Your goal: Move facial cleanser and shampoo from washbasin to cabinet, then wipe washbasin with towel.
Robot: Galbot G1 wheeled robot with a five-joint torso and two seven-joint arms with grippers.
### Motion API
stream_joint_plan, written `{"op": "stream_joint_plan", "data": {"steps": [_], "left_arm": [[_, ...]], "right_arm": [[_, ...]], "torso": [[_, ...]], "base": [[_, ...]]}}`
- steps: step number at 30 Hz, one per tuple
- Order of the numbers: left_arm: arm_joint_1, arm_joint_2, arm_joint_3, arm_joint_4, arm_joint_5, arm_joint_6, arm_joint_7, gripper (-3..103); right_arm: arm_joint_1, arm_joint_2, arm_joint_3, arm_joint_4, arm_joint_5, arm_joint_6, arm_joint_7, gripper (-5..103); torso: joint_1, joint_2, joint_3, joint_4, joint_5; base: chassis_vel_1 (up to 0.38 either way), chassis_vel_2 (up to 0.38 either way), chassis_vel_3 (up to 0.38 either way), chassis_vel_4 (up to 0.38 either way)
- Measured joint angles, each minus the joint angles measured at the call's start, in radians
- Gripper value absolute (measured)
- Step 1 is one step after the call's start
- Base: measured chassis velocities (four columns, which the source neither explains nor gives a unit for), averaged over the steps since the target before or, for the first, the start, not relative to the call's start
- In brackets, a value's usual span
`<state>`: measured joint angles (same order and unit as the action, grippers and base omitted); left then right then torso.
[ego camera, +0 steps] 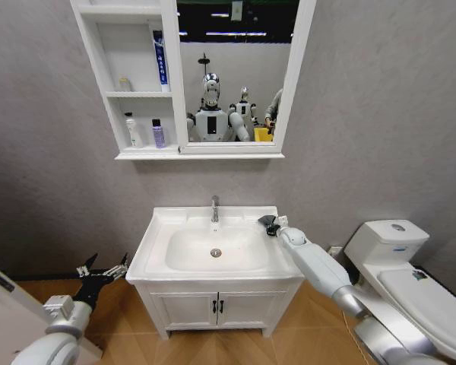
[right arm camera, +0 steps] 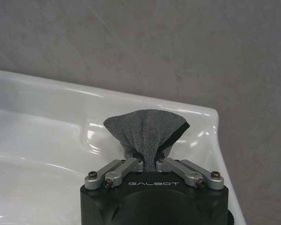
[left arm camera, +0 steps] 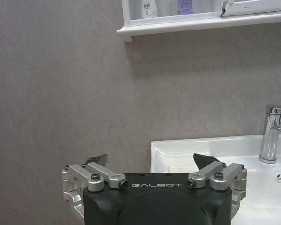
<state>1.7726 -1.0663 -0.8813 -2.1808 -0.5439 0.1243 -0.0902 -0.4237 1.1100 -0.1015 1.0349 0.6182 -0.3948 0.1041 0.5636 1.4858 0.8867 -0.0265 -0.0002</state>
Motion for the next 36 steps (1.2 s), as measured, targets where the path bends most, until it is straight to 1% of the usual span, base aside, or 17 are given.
{"op": "stream_joint_plan", "data": {"steps": [3, 4, 6, 7, 9, 12, 16, 19, 20, 23, 27, 29, 31, 36], "left_arm": [[0.000, 0.000, 0.000, 0.000, 0.000, 0.000, 0.000, 100], [0.000, 0.000, 0.000, 0.000, 0.000, 0.000, 0.000, 100], [0.000, 0.000, 0.000, 0.000, 0.000, 0.000, 0.000, 100], [0.000, 0.000, 0.000, 0.000, 0.000, 0.000, 0.000, 100], [0.000, 0.000, 0.000, 0.000, 0.000, 0.000, 0.000, 100], [0.000, 0.000, 0.000, 0.000, 0.000, 0.000, 0.000, 100], [0.000, 0.000, 0.000, 0.000, 0.000, 0.000, 0.000, 100], [0.000, 0.000, 0.000, 0.000, 0.000, 0.000, 0.000, 100], [0.000, 0.000, 0.000, 0.000, 0.000, 0.000, 0.000, 100], [0.000, 0.000, 0.000, 0.000, 0.000, 0.000, 0.000, 100], [0.000, 0.000, 0.000, 0.000, 0.000, 0.000, 0.000, 100], [0.000, 0.000, 0.000, 0.000, 0.000, 0.000, 0.000, 100], [0.000, 0.000, 0.000, 0.000, 0.000, 0.000, 0.000, 100], [0.000, 0.000, 0.000, 0.000, 0.000, 0.000, 0.000, 100]], "right_arm": [[-0.008, 0.028, -0.040, 0.094, 0.022, 0.005, 0.016, 7], [-0.008, 0.028, -0.040, 0.094, 0.022, 0.005, 0.016, 7], [-0.023, 0.057, -0.076, 0.141, 0.029, -0.015, 0.043, 7], [-0.023, 0.057, -0.076, 0.141, 0.029, -0.015, 0.043, 7], [-0.041, 0.088, -0.120, 0.171, 0.034, -0.046, 0.080, 7], [-0.059, 0.100, -0.150, 0.180, 0.027, -0.064, 0.102, 7], [-0.067, 0.093, -0.170, 0.166, 0.015, -0.072, 0.111, 7], [-0.084, 0.059, -0.182, 0.153, -0.004, -0.090, 0.127, 7], [-0.084, 0.059, -0.182, 0.153, -0.004, -0.090, 0.127, 7], [-0.114, 0.031, -0.172, 0.154, -0.005, -0.102, 0.156, 7], [-0.129, 0.013, -0.169, 0.143, -0.007, -0.103, 0.158, 7], [-0.130, 0.015, -0.170, 0.131, -0.009, -0.101, 0.157, 7], [-0.129, 0.039, -0.168, 0.093, -0.003, -0.098, 0.158, 7], [-0.113, 0.066, -0.172, 0.033, -0.005, -0.087, 0.144, 7]], "torso": [[0.000, 0.000, 0.000, 0.0002, -0.0001], [0.000, 0.000, 0.000, 0.0002, -0.0001], [0.000, 0.000, 0.000, 0.0004, 0.0000], [0.000, 0.000, 0.000, 0.0004, 0.0000], [0.000, 0.000, 0.000, 0.0004, 0.0000], [0.000, 0.000, 0.000, 0.0005, 0.0000], [0.000, 0.000, 0.000, 0.0004, 0.0001], [0.000, 0.000, 0.000, 0.0000, 0.0001], [0.000, 0.000, 0.000, 0.0000, 0.0001], [0.000, 0.000, 0.000, -0.0001, 0.0002], [0.000, 0.000, 0.000, -0.0002, 0.0002], [0.000, 0.000, 0.000, -0.0001, 0.0001], [0.000, 0.000, 0.000, 0.0002, 0.0003], [0.000, 0.000, 0.000, 0.0005, 0.0001]], "base": [[0.000, 0.000, 0.000, 0.000], [0.000, 0.000, 0.000, 0.000], [0.000, 0.000, 0.000, 0.000], [0.000, 0.000, 0.000, 0.000], [0.000, 0.000, 0.000, 0.000], [0.000, 0.000, 0.000, 0.000], [0.000, 0.000, 0.000, 0.000], [0.000, 0.000, 0.000, 0.000], [0.000, 0.000, 0.000, 0.000], [0.000, 0.000, 0.000, 0.000], [0.000, 0.000, 0.000, 0.000], [0.000, 0.000, 0.000, 0.000], [0.000, 0.000, 0.000, 0.000], [0.000, 0.000, 0.000, 0.000]]}}
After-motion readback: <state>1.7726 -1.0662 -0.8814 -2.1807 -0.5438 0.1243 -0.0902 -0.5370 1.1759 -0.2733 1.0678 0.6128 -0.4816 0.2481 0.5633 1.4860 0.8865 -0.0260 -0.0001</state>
